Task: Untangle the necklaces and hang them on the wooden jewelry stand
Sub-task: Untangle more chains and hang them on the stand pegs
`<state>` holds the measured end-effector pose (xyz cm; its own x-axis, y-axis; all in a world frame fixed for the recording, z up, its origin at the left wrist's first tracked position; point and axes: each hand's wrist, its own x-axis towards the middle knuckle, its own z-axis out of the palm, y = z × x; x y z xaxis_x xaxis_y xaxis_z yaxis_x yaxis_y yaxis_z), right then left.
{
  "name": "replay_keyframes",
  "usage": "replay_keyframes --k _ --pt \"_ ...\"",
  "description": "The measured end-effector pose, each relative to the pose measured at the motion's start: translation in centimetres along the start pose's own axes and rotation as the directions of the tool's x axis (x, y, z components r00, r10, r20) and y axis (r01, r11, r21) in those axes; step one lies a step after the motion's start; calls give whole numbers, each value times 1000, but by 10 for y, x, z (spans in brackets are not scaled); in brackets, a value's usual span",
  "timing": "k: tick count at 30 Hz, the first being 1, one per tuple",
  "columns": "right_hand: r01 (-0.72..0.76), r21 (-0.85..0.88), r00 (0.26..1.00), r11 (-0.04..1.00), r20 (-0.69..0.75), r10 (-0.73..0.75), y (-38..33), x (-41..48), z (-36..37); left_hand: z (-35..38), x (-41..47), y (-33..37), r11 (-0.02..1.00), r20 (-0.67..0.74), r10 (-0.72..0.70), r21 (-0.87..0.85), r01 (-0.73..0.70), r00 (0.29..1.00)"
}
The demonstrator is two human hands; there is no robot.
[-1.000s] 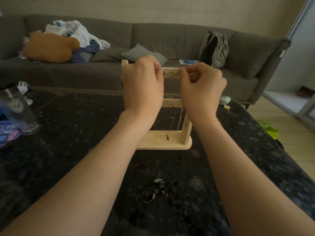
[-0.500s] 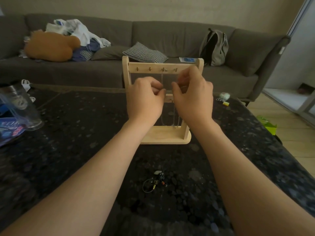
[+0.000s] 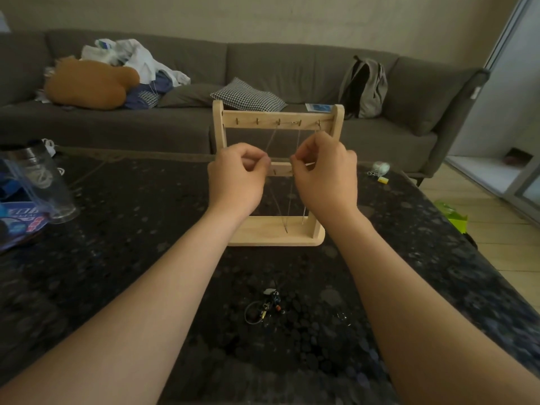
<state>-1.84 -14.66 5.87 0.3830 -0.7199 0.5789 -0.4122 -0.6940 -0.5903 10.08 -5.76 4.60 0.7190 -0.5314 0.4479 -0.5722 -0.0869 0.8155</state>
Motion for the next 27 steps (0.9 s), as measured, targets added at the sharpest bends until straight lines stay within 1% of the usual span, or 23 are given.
replay_keyframes --k 3,9,12,18,23,25,27 --pt "-25 -4 1000 1000 -11 25 -1 -1 1 -4 1 -2 999 2 14 -31 -14 1000" --pt "-47 6 999 999 -20 47 -1 -2 3 -5 3 -4 995 36 -7 -100 10 999" --pt "-53 -9 998 999 -23 53 -1 -2 4 -5 1 -5 995 68 -8 -101 15 998" --pt "-62 -16 998 998 -15 61 0 -4 3 -5 -1 -7 993 79 -18 -113 27 997" --pt "-78 -9 996 997 -41 78 3 -12 -3 -9 -8 -6 999 111 -23 -46 28 994" --pt "-88 -9 996 996 -31 88 4 -20 -5 -15 -14 -8 999 163 -39 31 35 986" --pt "-83 -9 997 996 3 83 5 -28 -10 -21 -23 -10 990 253 -67 134 34 965"
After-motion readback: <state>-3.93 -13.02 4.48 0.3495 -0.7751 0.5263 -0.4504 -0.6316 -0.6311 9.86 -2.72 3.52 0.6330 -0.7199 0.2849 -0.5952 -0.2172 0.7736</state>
